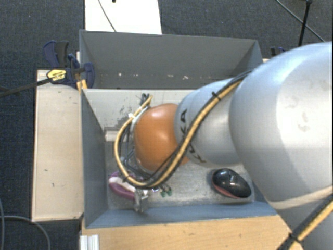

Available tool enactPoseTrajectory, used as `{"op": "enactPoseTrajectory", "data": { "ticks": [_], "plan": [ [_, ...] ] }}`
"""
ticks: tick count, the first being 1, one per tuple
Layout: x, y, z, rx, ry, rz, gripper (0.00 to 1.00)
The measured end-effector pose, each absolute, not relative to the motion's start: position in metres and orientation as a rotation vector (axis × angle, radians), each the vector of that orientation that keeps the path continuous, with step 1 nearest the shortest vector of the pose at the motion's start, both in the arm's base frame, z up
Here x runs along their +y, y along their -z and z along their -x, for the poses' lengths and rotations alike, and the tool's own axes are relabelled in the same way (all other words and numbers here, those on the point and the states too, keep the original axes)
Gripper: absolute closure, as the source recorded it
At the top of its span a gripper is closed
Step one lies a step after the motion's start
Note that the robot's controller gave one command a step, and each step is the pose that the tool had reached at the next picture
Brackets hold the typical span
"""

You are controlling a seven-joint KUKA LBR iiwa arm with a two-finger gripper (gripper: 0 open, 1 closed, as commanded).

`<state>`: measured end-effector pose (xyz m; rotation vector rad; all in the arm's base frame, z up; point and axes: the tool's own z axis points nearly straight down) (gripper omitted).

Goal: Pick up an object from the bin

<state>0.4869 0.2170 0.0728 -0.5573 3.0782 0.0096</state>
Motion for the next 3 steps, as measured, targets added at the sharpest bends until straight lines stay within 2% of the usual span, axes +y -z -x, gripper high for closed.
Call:
{"op": "enactPoseTrajectory", "data": {
  "ticks": [1, 2, 3],
  "plan": [
    [0.204, -0.105, -0.572, 3.082, -0.001, 0.543, 0.00],
    [0.216, -0.070, -0.516, 3.017, -0.002, 0.876, 0.00],
    [0.216, -0.070, -0.516, 3.019, -0.002, 0.866, 1.00]
  ]
}}
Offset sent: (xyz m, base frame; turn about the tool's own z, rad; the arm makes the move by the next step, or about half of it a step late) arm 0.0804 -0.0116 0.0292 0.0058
